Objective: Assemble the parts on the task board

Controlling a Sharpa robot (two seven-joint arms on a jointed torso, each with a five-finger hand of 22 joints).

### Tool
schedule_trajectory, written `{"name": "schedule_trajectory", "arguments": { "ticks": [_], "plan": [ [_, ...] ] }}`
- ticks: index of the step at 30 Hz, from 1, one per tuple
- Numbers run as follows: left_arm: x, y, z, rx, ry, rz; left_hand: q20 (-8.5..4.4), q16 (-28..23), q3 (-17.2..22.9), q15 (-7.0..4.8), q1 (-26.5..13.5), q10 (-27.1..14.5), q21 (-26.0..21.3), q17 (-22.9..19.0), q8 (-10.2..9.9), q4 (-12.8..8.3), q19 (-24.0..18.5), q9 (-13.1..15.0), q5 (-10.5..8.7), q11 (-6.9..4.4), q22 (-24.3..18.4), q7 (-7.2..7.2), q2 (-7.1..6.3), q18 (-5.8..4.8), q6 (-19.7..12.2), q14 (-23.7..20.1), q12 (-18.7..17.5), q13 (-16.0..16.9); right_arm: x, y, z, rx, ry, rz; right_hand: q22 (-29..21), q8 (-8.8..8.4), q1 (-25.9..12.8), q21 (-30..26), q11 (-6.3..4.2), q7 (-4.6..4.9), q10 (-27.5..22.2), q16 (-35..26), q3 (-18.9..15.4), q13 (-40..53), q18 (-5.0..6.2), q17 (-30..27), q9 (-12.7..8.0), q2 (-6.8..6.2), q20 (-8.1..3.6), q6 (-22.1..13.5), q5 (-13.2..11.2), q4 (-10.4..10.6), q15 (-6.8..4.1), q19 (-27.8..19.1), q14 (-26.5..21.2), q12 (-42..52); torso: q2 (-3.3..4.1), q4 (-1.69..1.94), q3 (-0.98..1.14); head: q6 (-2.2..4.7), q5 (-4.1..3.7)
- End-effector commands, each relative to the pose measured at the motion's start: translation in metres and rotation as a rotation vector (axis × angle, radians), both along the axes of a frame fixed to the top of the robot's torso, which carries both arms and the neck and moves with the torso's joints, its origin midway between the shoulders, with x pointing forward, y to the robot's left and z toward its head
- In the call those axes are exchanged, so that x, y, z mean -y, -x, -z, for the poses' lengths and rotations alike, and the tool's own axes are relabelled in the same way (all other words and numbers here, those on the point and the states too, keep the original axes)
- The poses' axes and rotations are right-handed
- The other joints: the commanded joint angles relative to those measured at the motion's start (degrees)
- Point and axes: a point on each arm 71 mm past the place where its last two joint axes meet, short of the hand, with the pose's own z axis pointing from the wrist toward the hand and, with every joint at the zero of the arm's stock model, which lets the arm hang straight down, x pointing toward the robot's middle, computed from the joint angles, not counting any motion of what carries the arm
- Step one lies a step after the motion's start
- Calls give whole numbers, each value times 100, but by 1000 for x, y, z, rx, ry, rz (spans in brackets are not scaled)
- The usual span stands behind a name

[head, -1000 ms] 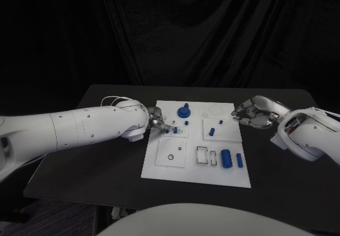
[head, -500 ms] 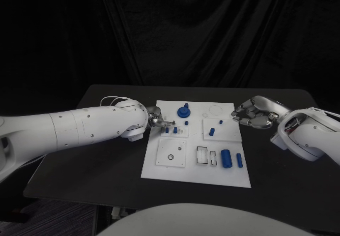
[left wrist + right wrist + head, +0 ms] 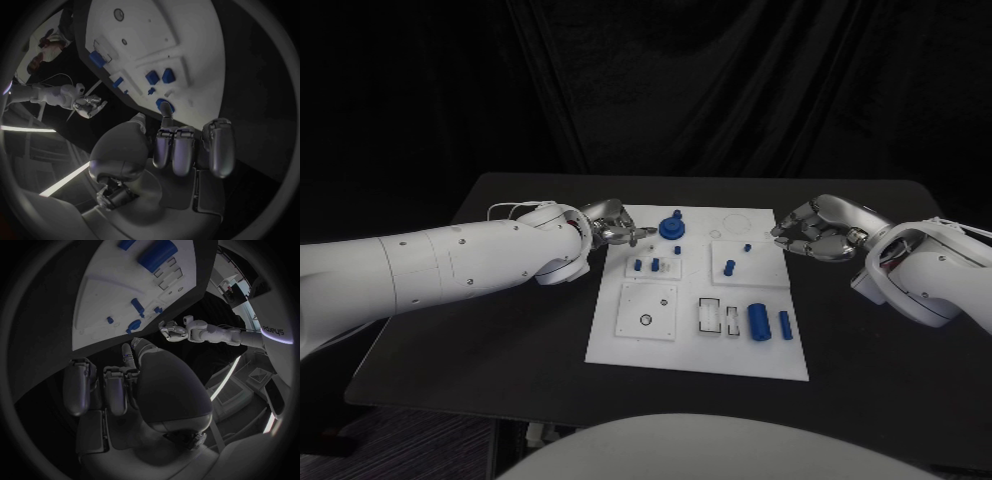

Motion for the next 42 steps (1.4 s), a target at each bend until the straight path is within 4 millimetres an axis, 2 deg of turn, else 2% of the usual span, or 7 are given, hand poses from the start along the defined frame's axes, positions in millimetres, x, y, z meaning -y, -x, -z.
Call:
{"name": "schedule_trajectory", "arguments": {
  "ticks": [1,3,5,7,13,24,42],
  "plan": [
    [7,2,-25,337,121,134,57,15,13,44,446,593,-639,1509,-228,15,-336,-133,256,49,-30,97,-45,164,-267,605,20,1509,2,1,1,-8,3,17,1151,-18,59,-28,32,6,607,-27,23,1510,43,1297,-5,0,39,48,29,-2,51,120,537,16,3,1,-4,1,-16],
    [7,4,-29,378,137,188,112,15,-16,113,756,593,-1113,1509,-410,116,-488,-339,296,110,-380,152,-73,245,-258,605,20,1509,3,0,1,-9,2,19,1151,-18,59,-29,32,6,602,-30,24,1506,43,1294,-5,0,39,49,29,-2,51,120,536,13,4,2,-6,1,-33],
    [9,4,-30,395,146,227,283,-415,118,262,1382,-336,-3968,1218,-589,83,-1817,-476,277,282,-2536,295,-113,666,-418,258,-936,1075,3,0,1,-9,2,19,1151,-18,59,-29,32,6,602,-30,24,1506,43,1294,-5,0,39,49,29,-2,51,120,536,13,3,0,-6,1,-35],
    [12,5,-30,408,156,278,425,-775,167,461,1748,-1678,-5225,965,-705,120,-1962,-532,195,449,-3529,432,-192,754,-612,-205,-2124,584,3,0,1,-9,1,19,1145,-18,59,-47,32,6,589,-42,25,1494,47,1279,-5,1,39,49,31,-2,51,112,532,4,4,-3,-2,1,-36],
    [25,1,-27,386,162,373,583,-1082,531,625,2630,-4763,-6128,606,-1088,-16,-1275,-842,28,718,-4441,685,-205,720,-1080,-802,-4913,-822,2,-1,2,-10,2,17,1142,-18,59,-55,31,6,575,-54,28,1482,49,1265,-6,1,39,50,33,-2,51,108,528,-5,4,3,-1,1,-52],
    [56,-11,-12,321,-27,523,312,-1002,1369,437,3232,-4779,-4604,285,-1212,-388,-374,-2498,-67,758,-3164,666,-783,537,-1511,-457,-6363,-2978,0,-1,2,-14,3,13,1137,-18,60,-69,31,6,565,-65,30,1473,53,1251,-6,1,39,50,35,-2,51,102,524,-12,3,-1,-1,1,-117],
    [79,-21,-3,338,-231,608,249,-732,2032,300,2760,-4220,-1265,240,-1187,-677,193,-4179,136,612,-263,506,-1199,156,-921,90,-6450,-4384,-1,-1,3,-17,4,11,1134,-14,59,-79,29,4,552,-81,36,1461,55,1232,-6,0,39,60,39,-1,50,98,519,-21,7,-12,2,1,-160]
  ]
}}
